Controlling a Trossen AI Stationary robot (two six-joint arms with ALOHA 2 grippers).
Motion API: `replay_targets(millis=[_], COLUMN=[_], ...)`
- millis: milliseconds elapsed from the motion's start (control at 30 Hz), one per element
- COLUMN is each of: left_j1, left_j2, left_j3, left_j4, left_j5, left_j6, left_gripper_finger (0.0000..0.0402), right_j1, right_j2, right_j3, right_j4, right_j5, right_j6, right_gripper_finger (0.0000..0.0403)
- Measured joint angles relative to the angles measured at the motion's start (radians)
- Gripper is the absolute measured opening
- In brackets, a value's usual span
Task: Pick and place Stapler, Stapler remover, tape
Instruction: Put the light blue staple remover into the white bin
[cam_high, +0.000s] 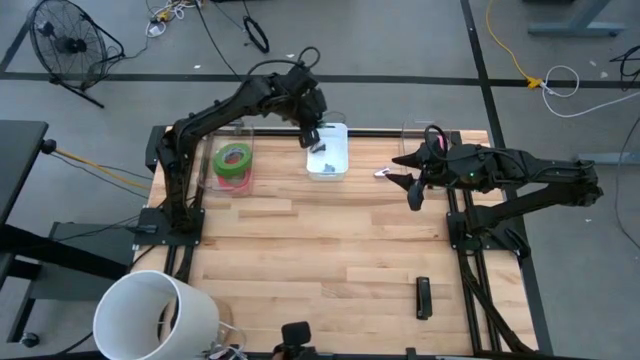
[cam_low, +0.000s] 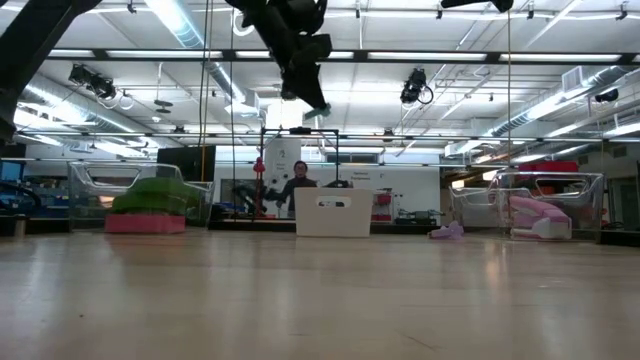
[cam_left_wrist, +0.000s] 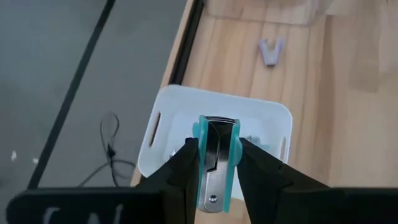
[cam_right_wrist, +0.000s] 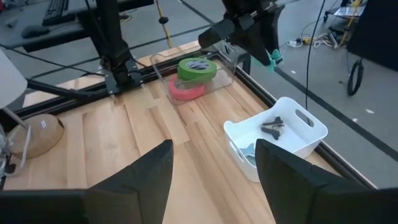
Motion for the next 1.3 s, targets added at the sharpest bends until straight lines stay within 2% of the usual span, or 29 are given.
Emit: replay_targets(millis=[233, 567, 967, 1300], left_j1=[0.004, 0.004, 0.003, 0.004], left_j2=[0.000, 0.000, 0.000, 0.001], left_j3=[-0.067, -0.242, -0.409, -0.424], left_j4=[0.072, 0.160, 0.425, 0.502], left_j5=[0.024, 0.028, 0.082, 0.082], left_j6=[-0.010, -0.010, -0.118, -0.169], left_gripper_finger=[0.0098, 0.0098, 0.0098, 0.0098], right_j1=[0.000, 0.000, 0.000, 0.000], right_j2=[0.001, 0.001, 0.001, 0.001], right_j3=[0.000, 0.000, 0.000, 0.000], right_j4=[0.000, 0.000, -0.009, -0.018], right_j5=[0.000, 0.000, -0.002, -0.004], right_j6=[0.010, 0.010, 0.010, 0.010], right_gripper_finger=[0.0226, 0.0226, 0.0226, 0.0226])
